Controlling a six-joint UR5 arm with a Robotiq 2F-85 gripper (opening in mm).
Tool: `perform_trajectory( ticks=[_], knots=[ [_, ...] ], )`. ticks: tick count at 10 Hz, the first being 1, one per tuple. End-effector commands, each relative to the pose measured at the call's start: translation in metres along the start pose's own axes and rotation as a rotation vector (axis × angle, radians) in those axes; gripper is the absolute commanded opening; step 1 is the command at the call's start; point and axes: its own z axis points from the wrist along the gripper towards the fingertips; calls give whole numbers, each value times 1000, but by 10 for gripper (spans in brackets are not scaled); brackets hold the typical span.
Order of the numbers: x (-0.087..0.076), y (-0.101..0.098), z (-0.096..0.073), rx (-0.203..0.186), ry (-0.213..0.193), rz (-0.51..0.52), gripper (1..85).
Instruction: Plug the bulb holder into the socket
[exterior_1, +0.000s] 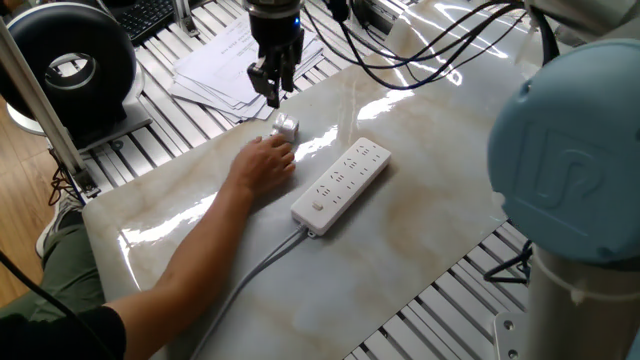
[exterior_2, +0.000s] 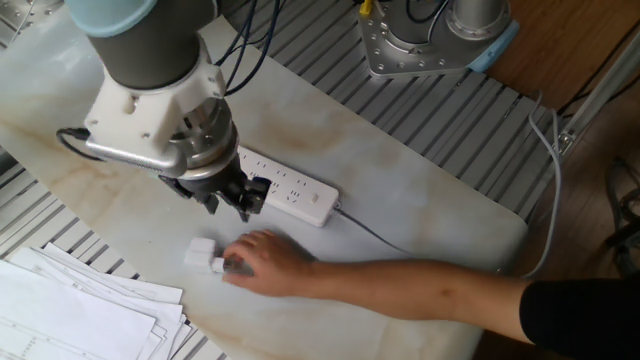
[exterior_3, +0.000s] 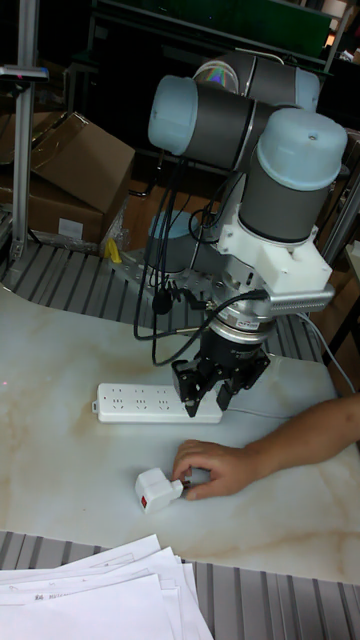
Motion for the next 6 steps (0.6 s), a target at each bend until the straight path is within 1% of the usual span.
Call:
perform_trajectory(
  ticks=[1,2,3,4,5,6],
  knots=[
    [-10,14,-1,-52,-29,-51,497],
    [-13,12,-1,-45,-40,-52,510],
    [-13,12,-1,-43,-41,-58,510],
    [-36,5,3,-45,-40,-53,497],
    [-56,-1,7,-40,-48,-55,493],
    [-66,-12,13,-9,-50,-61,460]
  ],
)
